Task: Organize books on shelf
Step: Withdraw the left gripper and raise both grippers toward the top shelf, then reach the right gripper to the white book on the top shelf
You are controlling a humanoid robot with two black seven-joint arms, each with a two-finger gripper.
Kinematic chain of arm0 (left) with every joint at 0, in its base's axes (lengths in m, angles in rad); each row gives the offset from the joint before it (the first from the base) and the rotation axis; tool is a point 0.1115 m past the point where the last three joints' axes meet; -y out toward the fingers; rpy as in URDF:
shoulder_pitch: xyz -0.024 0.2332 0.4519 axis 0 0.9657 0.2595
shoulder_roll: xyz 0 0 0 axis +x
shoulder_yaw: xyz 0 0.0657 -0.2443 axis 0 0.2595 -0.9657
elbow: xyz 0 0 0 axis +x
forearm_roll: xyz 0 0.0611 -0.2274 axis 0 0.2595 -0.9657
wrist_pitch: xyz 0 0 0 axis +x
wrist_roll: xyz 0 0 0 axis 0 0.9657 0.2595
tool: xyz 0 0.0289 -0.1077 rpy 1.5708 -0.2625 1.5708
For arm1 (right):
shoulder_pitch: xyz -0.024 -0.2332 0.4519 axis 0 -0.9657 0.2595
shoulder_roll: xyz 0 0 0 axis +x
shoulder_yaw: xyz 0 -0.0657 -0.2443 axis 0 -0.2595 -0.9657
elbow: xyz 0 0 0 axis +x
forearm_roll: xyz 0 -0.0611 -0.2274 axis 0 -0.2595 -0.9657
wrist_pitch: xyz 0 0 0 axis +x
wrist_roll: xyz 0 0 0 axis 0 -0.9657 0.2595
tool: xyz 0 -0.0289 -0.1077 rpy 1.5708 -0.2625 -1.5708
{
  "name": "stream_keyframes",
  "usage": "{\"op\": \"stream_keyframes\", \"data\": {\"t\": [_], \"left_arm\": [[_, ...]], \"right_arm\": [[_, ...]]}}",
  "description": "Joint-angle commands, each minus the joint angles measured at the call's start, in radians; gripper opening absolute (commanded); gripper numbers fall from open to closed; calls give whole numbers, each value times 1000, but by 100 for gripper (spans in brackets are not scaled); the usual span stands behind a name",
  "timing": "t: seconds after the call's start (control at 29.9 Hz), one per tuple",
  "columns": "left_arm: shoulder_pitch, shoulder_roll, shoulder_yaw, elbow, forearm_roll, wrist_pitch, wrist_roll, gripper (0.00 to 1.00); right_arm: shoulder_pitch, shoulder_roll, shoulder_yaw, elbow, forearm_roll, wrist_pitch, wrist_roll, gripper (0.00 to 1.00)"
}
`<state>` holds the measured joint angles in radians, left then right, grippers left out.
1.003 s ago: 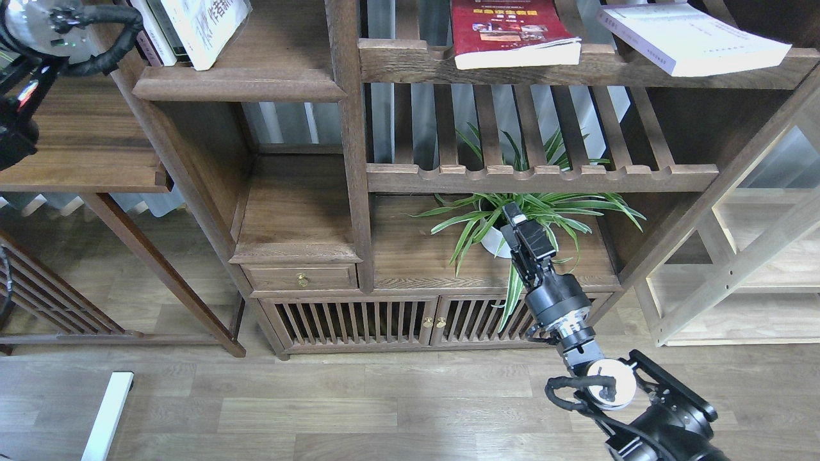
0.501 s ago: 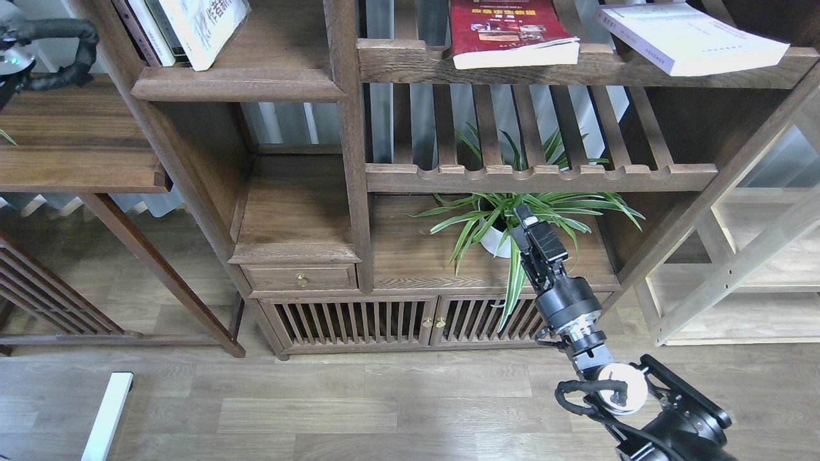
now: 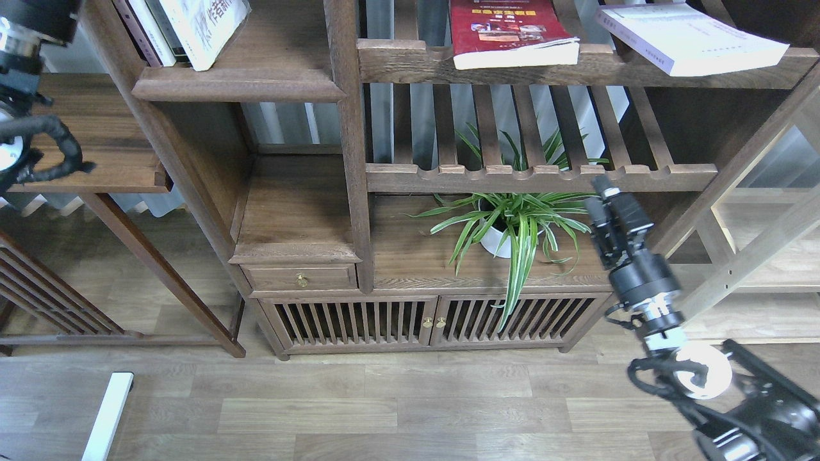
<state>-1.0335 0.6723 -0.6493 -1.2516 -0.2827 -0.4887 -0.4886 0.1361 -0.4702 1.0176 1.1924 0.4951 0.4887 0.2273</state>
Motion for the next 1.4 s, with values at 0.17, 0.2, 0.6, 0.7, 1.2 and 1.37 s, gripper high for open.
{"op": "stream_keyframes", "data": {"t": [0.17, 0.2, 0.6, 0.7, 1.2, 1.37], "left_arm": [[124, -11, 7, -86, -145, 0, 0, 96], [138, -11, 8, -95, -145, 0, 0, 96], [228, -17, 7, -118, -141, 0, 0, 97], [228, -17, 10, -114, -141, 0, 0, 97], [228, -46, 14, -112, -132, 0, 0, 97], [228, -39, 10, -112, -132, 0, 0, 97]], "right_arm": [[45, -45, 171, 3, 77, 0, 3, 65], [56, -47, 186, 3, 89, 0, 3, 65], [148, -65, 286, 15, 201, 0, 6, 67], [151, -67, 291, 13, 201, 0, 6, 67], [157, -84, 286, -16, 194, -67, -3, 69], [158, -85, 280, -17, 194, -120, -3, 69]]}}
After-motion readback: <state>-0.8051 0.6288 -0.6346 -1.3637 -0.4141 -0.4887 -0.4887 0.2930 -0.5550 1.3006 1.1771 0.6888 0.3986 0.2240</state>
